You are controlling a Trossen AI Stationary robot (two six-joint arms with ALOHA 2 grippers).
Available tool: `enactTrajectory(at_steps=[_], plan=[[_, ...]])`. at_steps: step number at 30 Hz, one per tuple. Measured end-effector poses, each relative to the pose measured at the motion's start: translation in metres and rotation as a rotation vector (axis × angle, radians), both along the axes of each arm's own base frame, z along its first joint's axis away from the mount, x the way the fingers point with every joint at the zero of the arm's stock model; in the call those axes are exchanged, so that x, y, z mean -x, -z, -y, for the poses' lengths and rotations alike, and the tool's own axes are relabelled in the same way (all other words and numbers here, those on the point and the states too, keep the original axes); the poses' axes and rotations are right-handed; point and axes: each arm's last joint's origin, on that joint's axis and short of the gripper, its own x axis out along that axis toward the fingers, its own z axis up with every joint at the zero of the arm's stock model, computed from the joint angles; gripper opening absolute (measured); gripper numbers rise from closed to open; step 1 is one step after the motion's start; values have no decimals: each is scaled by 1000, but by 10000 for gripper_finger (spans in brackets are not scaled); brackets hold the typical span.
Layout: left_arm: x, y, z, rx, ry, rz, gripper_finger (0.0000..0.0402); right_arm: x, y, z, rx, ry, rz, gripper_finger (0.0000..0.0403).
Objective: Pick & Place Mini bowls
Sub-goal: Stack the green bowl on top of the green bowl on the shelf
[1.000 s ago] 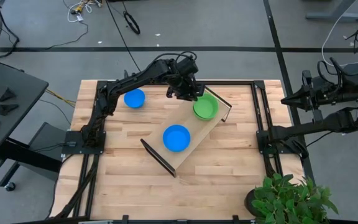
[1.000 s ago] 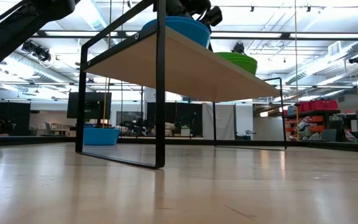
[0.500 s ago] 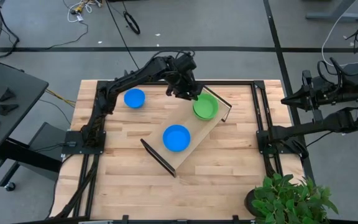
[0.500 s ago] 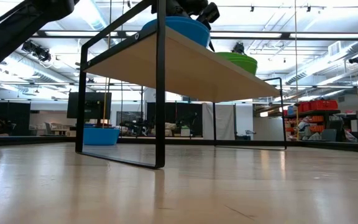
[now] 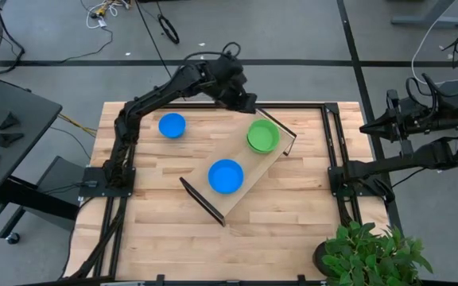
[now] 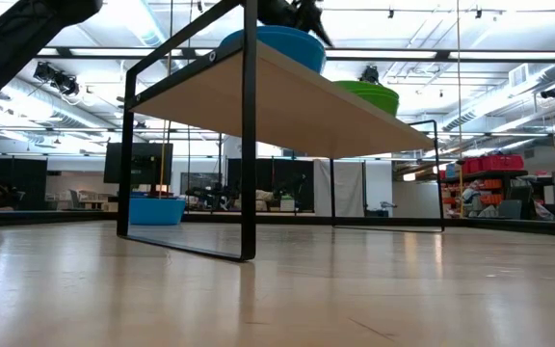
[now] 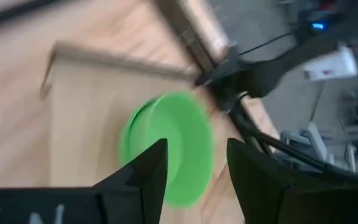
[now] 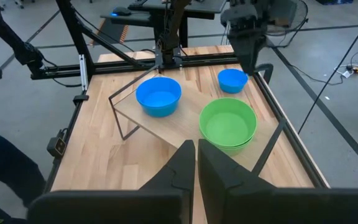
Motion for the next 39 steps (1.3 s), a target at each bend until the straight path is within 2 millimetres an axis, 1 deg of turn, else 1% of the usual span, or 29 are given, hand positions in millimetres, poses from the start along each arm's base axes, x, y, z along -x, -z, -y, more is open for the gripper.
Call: enactTrajectory(at_steps=[4, 8, 14, 19, 26, 27, 39], plan=[[-6, -8, 3, -165, 143, 102, 170, 0, 0, 0, 0, 0, 0, 23], [-9, -10, 8, -322, 288, 138, 166, 0, 0, 0, 0, 0, 0, 23], [-11, -9, 16, -479, 457, 161, 132, 0, 0, 0, 0, 0, 0, 23], [-13, -7, 19, -532, 520, 166, 89, 0, 0, 0, 0, 0, 0, 23], [-13, -4, 20, -570, 572, 158, 13, 0, 0, 0, 0, 0, 0, 23], [-13, -4, 20, -572, 574, 157, 7, 0, 0, 0, 0, 0, 0, 23], [-16, -7, 18, -620, 597, 214, 2, 0, 0, 0, 0, 0, -1, 23]])
